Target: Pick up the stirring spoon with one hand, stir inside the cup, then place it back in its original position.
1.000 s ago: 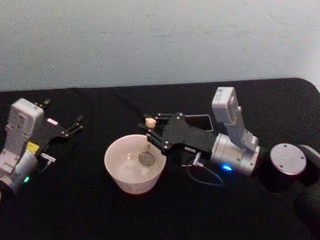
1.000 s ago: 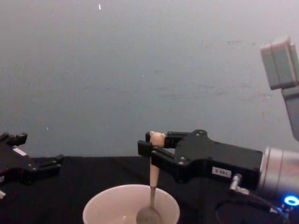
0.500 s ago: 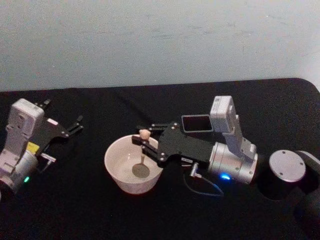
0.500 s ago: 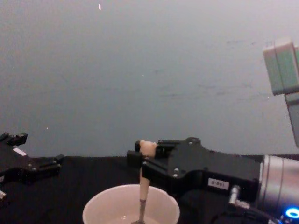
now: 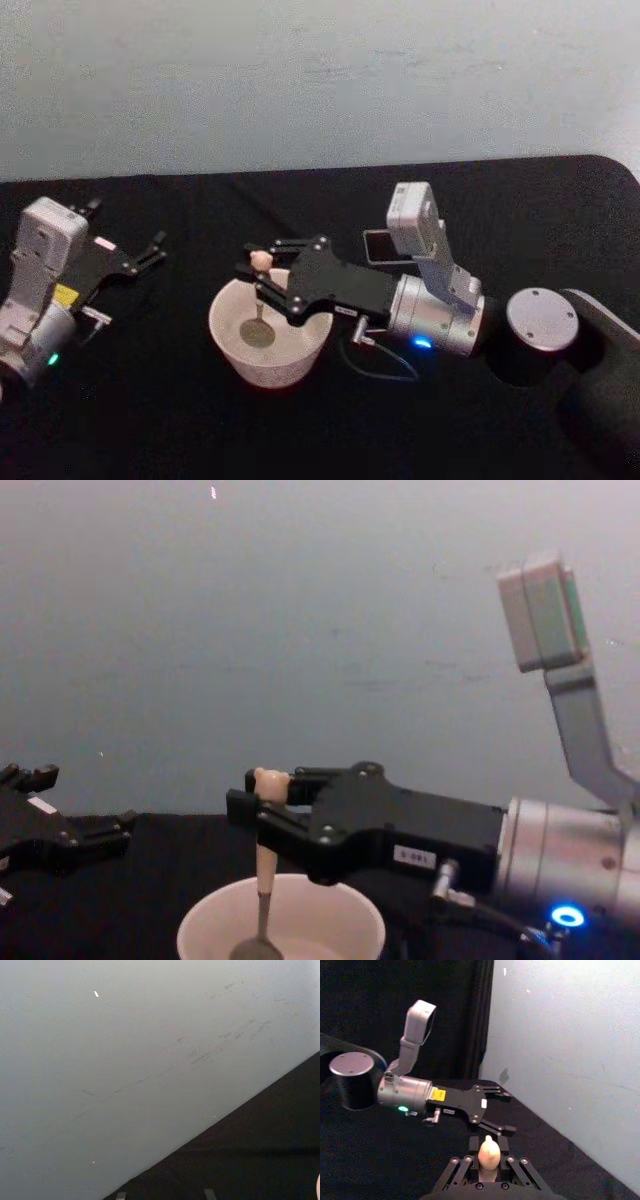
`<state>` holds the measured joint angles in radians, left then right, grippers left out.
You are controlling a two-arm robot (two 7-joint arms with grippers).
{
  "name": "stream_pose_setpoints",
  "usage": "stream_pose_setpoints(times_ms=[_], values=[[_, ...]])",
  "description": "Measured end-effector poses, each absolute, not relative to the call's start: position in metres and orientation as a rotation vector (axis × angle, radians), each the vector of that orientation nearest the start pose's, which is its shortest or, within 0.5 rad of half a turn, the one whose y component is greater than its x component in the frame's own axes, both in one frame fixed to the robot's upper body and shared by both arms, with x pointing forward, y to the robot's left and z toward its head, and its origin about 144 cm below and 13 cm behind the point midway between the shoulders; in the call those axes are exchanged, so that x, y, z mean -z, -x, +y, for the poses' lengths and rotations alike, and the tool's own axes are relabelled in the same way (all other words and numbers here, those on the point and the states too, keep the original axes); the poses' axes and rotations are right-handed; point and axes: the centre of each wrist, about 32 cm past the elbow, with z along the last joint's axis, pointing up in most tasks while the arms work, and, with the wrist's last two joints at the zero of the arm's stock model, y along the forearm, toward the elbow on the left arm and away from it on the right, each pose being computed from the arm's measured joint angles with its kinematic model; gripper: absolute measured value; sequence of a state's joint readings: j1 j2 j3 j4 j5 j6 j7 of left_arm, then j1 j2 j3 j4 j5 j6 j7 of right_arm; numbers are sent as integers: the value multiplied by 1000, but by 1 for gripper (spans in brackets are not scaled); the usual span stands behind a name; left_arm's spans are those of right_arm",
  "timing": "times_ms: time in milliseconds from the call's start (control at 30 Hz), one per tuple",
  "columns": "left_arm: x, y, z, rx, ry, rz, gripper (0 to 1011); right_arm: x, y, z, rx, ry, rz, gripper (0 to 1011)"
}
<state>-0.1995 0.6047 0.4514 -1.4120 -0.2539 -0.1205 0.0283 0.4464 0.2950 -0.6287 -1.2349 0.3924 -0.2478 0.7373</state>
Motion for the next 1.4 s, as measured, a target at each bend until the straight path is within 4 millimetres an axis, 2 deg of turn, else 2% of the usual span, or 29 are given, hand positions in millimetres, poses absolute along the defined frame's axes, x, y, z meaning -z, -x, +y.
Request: stream_pose_setpoints(times_ms=[267,633,1067,1400], values=[[-1140,-489,310,-1248,-305,-285,1001,-1156,-552,-170,393,-9,-184,212],[-1140,-489,310,-1248,-305,-285,1001,-1157,-558,-179,437,-6,-191,212],[-1140,-489,310,-1248,-304,-285,1001,-1155,-545,-197,452,1,-174,212],[-1140,-489,310,-1248,-304,-285,1001,-1155,-531,-194,399,0,-163,212]])
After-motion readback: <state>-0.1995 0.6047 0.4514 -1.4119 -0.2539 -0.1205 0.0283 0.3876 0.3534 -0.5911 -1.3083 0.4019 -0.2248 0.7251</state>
